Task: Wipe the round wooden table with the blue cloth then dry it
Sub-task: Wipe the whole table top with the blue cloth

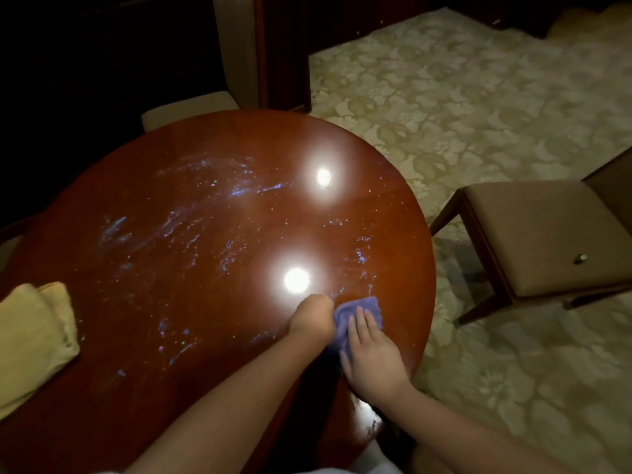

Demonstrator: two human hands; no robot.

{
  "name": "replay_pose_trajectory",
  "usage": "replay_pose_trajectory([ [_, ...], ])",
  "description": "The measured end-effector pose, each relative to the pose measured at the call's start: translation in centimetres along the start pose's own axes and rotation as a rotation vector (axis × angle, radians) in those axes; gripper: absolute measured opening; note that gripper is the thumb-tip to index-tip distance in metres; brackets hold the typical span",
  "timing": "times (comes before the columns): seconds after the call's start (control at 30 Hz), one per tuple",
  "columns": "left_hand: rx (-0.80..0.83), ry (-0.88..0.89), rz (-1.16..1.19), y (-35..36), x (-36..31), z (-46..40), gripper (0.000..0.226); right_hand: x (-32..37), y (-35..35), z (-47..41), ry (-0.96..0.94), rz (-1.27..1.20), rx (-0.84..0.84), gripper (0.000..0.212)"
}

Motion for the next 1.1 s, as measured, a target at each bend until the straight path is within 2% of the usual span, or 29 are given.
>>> replay_pose_trajectory([
  [0.23, -0.023, -0.054, 0.003, -0.8, 0.9, -1.0, 0.027, -0.5, -1.2, -1.7, -0.144, -0.074, -0.02, 0.059],
  [0.4, 0.037, 0.044, -0.07, 1.5, -2.3, -0.2, 0.026, -2.2, -1.7, 2.1, -0.109, -0.03, -0.163, 0.057],
  [0.53, -0.027, 0.102, -0.113, 1.3, -3.5, -0.7, 0.027, -3.0, -1.9, 0.5, -0.108, -0.003, -0.103, 0.059],
  [0.73, -0.057, -0.057, -0.011, 0.1, -2.0, -1.6, 0.026, -4.8, -1.2, -3.2, -0.222, -0.095, 0.044, 0.058],
  [0.87, -0.044, -0.083, 0.071, 0.7, -2.5, -0.6, 0.025, -5.5, -1.7, -0.8, -0.205, -0.086, -0.018, 0.045],
  [1.0, -0.057, -0.124, 0.098, 0.7, -4.0, -0.5, 0.027, -5.7, -1.3, -1.1, -0.202, -0.028, -0.025, 0.05],
  [1.1, -0.151, -0.199, 0.112, -0.1, -3.8, -1.1, 0.029, -5.9, -1.8, -4.1, -0.25, -0.103, -0.033, 0.049],
])
Point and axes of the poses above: each hand's wrist, its own z-axis away from the middle knuckle, its own y-axis out of the palm, x = y × z, the point moved 6 cm from there along -z, towards the middle knuckle, and after that the axes turned 4 degrees about -x, right-handed, at the moved point
